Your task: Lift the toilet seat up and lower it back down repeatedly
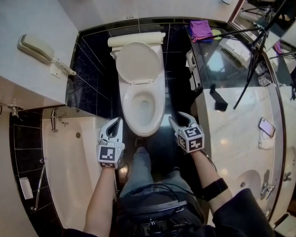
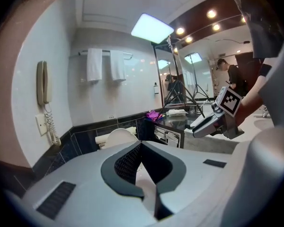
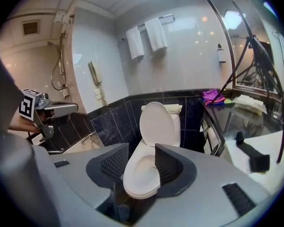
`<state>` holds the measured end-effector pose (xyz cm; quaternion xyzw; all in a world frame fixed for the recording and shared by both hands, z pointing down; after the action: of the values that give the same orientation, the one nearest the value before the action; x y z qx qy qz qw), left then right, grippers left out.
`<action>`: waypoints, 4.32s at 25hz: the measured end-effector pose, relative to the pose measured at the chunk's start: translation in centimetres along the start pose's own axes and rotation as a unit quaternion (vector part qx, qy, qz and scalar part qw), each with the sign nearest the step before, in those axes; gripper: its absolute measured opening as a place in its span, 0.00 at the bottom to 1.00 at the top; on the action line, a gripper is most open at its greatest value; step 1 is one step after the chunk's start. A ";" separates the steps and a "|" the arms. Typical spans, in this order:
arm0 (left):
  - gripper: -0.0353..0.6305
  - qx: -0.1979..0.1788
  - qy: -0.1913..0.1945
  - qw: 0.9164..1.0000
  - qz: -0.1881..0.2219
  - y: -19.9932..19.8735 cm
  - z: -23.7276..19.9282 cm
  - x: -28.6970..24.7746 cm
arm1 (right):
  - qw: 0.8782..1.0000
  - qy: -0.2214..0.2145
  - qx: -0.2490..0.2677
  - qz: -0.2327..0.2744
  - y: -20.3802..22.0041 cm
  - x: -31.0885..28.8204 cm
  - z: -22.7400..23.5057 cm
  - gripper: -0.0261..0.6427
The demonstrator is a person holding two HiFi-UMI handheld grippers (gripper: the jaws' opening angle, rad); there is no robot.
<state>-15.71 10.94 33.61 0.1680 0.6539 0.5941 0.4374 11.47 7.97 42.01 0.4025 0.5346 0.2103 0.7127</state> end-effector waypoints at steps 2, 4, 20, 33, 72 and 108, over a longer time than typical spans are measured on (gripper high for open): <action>0.05 0.005 0.008 1.000 -0.008 2.1 -0.8 -1.9 | 0.999 0.000 -0.017 -0.030 2.4 -3.2 0.2 0.35; 0.05 0.007 0.015 1.000 -0.019 4.4 -1.3 -3.7 | 0.998 0.008 -0.024 -0.060 5.3 -6.3 0.5 0.35; 0.05 0.037 0.012 0.999 -0.031 20.4 -0.2 -13.8 | 0.943 -0.023 -0.275 -0.188 31.6 -26.7 3.8 0.34; 0.05 0.040 0.013 0.998 -0.046 25.4 -1.5 -17.4 | 0.895 -0.063 -0.399 -0.189 37.8 -33.7 2.9 0.29; 0.05 0.212 0.018 0.965 -0.153 33.0 3.1 -17.2 | 0.877 -0.099 -0.450 -0.139 19.2 -26.8 2.9 0.27; 0.05 0.084 0.005 0.996 -0.021 9.6 -18.2 -33.7 | 0.972 -0.067 -0.220 0.052 -7.9 -20.2 2.7 0.05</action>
<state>-13.74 -23.21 53.41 0.1874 0.7070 0.5288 0.4305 6.13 -12.35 47.90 0.2763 0.4047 0.3318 0.8061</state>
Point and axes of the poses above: the fingertips, and each gripper's own axes: x backward along the fingers, z to its right, y out of its underside, the point moved 5 cm from there along x, backward along the fingers, and after that the axes turned 10 degrees about y, right-handed, at the moved point
